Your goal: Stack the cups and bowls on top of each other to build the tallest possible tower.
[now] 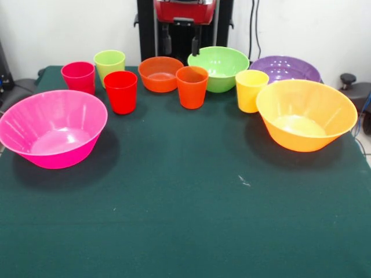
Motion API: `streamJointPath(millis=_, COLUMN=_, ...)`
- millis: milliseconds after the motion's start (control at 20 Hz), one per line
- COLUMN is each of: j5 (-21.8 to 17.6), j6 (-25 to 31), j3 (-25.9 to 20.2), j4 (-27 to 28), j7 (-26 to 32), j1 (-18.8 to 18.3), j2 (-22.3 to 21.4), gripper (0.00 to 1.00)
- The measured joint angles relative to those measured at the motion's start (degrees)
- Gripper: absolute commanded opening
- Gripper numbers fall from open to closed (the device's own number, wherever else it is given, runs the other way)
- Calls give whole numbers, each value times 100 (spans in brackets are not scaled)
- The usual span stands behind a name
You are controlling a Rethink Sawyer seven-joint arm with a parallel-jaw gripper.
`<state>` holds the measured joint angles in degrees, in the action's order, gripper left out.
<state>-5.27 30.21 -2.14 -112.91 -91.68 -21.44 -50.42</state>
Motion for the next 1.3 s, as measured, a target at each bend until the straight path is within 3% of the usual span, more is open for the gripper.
streamJointPath(millis=500, j5=-172, j6=0, j3=-101, j4=172, j7=0, j1=-221, j2=8, gripper=100)
streamJointPath(millis=1300, j5=-172, j6=-243, j3=-165, j4=174, j7=0, j1=-212, j2=216, gripper=100)
